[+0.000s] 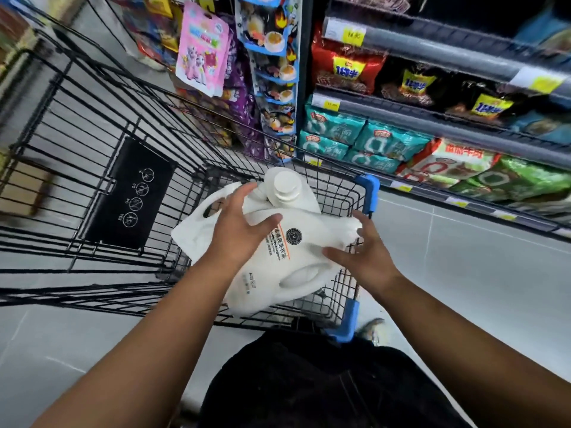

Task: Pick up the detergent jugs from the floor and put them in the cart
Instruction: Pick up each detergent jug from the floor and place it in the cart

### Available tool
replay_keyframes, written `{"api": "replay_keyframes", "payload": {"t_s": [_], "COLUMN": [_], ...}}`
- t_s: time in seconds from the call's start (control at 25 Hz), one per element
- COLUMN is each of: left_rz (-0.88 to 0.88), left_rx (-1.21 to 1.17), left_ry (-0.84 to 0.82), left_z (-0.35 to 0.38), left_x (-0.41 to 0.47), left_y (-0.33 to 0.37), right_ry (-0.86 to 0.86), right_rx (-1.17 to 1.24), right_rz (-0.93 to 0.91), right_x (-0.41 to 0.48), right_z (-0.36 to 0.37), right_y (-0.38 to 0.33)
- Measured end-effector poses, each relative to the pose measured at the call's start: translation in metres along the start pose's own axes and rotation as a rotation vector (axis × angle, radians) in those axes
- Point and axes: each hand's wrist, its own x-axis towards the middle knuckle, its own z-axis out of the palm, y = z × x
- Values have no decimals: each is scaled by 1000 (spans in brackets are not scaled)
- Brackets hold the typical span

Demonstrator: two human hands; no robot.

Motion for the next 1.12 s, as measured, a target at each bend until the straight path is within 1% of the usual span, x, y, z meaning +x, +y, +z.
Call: {"api": "replay_keyframes", "payload": {"t_s": [0.12,0.2,0.28,0.44,0.52,0.68,0.84,1.0,1.12], "left_rz": [182,218,241,312,329,427,484,568,592], "left_rx": [75,41,-1,18,13,1,12,108,153], "left_ry": [-104,-151,-203,-284,-364,-563,-758,-943,-1065], "left_z": [27,49,76,141,184,285,381,474,536], "left_x": [-12,-23,-38,-72,-95,-149,-201,-244,-261], "left_y": [30,52,77,133,167,235,298,348,372], "right_ry": [56,106,164,286,372,582,802,1018,1101], "right_rx": [-81,-110,-75,2,29,165,266,386,467], "right_rz": [-71,-101,-115,-146,-157,-92,-35,30,87], "right_x": [-9,-21,-39,-85,-116,-181,-239,-288,-307], "right_z": [-28,-59,-98,-186,-238,-340,-420,-478,-506], "right_y": [2,8,17,49,72,137,201,262,297]}}
